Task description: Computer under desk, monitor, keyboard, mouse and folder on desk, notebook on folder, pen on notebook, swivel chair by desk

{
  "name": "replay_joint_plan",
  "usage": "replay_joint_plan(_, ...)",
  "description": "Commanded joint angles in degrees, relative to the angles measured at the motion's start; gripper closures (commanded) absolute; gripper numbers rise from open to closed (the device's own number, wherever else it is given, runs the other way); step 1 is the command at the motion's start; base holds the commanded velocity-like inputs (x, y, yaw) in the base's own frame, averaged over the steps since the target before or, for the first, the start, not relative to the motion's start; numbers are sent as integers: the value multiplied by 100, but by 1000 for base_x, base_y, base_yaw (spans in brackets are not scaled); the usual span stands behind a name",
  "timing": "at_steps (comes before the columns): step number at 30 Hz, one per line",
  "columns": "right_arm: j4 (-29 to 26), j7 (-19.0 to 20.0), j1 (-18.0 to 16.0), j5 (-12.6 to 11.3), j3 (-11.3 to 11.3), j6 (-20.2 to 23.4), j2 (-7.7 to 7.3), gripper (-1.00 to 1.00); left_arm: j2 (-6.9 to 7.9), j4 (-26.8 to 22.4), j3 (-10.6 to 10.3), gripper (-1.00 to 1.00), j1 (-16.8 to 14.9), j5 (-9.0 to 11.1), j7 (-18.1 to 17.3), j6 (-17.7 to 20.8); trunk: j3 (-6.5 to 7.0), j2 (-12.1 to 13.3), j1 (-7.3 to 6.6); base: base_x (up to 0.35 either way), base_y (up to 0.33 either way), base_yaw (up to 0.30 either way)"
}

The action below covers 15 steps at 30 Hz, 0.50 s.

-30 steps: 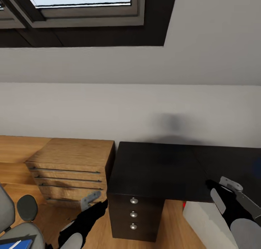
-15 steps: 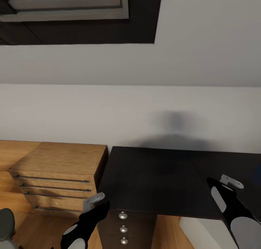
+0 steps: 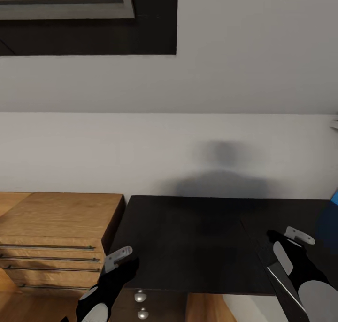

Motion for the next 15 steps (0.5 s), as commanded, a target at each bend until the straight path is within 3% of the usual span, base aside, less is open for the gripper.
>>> replay_joint_plan(1, -17, -26, -2, -127, 5, 27, 2, -100, 7, -7, 0, -100, -7, 20, 36, 22, -9, -8, 2, 5, -7, -30)
replay_joint_plan(9, -16, -23, -2, -211, 5, 27, -1, -100, -3, -7, 238, -100, -7, 29, 36, 25, -8, -8, 2, 2, -1, -6)
replay_joint_plan(15, -16, -22, -2, -230, 5, 27, -1, -100, -6, -7, 243, -100, -9, 30, 28, 24, -4, -8, 2, 197, 0, -21)
